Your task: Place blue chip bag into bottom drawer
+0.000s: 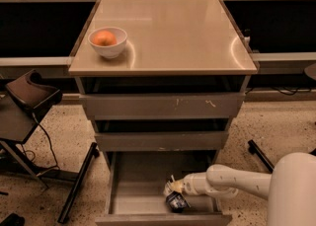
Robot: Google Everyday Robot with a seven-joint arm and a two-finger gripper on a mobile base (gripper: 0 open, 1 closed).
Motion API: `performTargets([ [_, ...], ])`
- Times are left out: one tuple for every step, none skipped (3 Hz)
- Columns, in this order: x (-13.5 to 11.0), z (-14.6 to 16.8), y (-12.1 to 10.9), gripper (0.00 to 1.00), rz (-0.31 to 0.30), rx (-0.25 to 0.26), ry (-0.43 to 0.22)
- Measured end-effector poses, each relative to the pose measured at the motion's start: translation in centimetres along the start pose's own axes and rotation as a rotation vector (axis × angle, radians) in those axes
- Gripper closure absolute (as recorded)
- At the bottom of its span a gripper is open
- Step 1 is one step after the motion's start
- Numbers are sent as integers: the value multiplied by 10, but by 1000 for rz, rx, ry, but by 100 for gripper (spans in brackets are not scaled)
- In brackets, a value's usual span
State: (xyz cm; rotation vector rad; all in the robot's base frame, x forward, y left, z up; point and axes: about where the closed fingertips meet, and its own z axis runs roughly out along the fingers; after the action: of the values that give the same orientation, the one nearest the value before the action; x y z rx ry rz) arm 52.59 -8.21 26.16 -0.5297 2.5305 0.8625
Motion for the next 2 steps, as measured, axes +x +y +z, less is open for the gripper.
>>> performTargets([
  [0,0,0,41,0,0,0],
  [0,0,0,18,0,0,0],
])
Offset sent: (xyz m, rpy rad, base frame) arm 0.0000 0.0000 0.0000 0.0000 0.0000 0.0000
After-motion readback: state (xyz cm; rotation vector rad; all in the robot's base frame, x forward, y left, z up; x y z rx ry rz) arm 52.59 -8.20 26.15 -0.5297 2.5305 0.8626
